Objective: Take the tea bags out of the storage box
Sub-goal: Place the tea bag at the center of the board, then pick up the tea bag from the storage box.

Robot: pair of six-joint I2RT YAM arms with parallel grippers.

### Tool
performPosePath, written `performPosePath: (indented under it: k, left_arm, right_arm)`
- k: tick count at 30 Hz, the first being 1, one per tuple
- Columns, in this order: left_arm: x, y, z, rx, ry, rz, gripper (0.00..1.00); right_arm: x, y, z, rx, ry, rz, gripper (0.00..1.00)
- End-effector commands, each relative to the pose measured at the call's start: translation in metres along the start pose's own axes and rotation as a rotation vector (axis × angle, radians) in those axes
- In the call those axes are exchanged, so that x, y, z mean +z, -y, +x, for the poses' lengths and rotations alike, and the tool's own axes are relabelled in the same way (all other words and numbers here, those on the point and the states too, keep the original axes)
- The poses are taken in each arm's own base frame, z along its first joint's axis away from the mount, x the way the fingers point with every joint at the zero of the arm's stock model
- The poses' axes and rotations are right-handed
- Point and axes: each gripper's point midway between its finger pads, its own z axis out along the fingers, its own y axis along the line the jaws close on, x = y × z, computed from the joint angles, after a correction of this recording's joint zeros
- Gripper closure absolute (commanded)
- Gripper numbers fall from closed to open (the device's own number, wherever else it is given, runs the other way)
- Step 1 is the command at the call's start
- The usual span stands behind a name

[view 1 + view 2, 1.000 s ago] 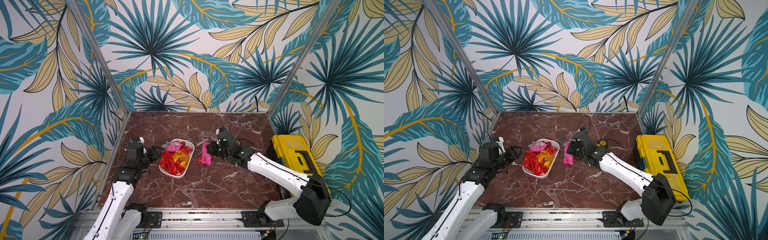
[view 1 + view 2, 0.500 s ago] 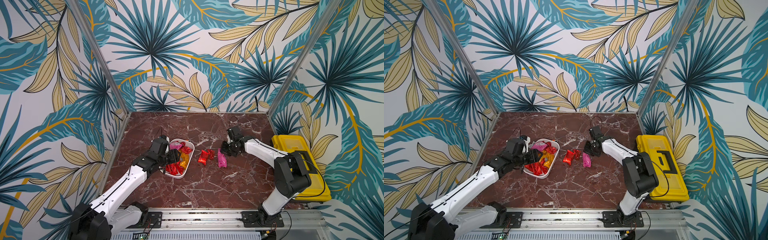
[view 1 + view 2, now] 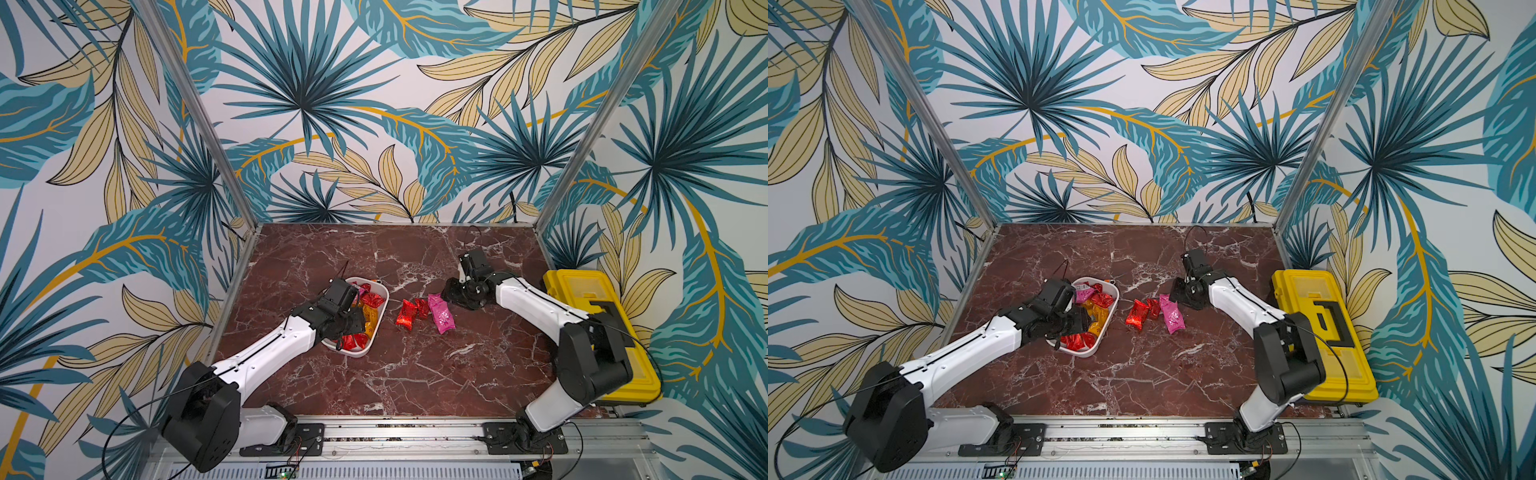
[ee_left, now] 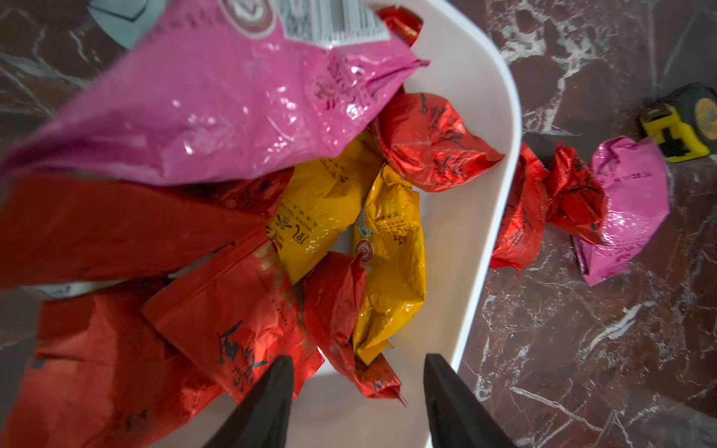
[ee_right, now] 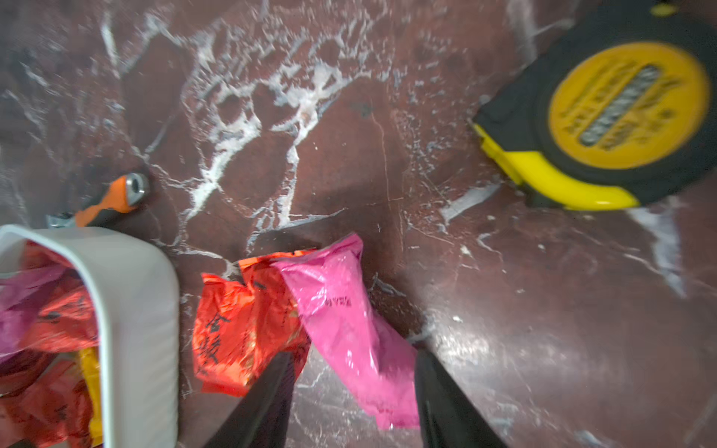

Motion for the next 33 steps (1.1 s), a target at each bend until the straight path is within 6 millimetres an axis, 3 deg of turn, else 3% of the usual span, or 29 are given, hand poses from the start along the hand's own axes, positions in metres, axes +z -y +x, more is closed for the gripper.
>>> performPosePath:
  k: [1, 11, 18, 26, 33]
  left_arm:
    - [-0.001, 0.003, -0.015, -0.009, 0.054, -0.059, 0.46]
    - [0.028, -0.001, -0.014, -0.054, 0.079, -0.108, 0.62]
    - [0.026, -0.002, -0.014, -0.054, 0.094, -0.121, 0.77]
    - [0.002, -0.005, -0.019, -0.046, 0.141, -0.130, 0.91]
    - [-0.037, 0.012, -0.027, -0.016, 0.225, -0.016, 0.99]
  right_arm:
    - [-0.025, 0.005, 0.009, 0.013, 0.047, -0.010, 0.44]
    - [-0.045, 0.000, 0.047, 0.035, 0.028, -0.108, 0.44]
    - [-0.043, 0.001, 0.048, 0.006, 0.003, -0.088, 0.44]
    - [-0.053, -0.018, 0.034, -0.010, 0.023, -0.137, 0.44]
    - [-0.064, -0.038, 0.038, -0.040, 0.020, -0.201, 0.44]
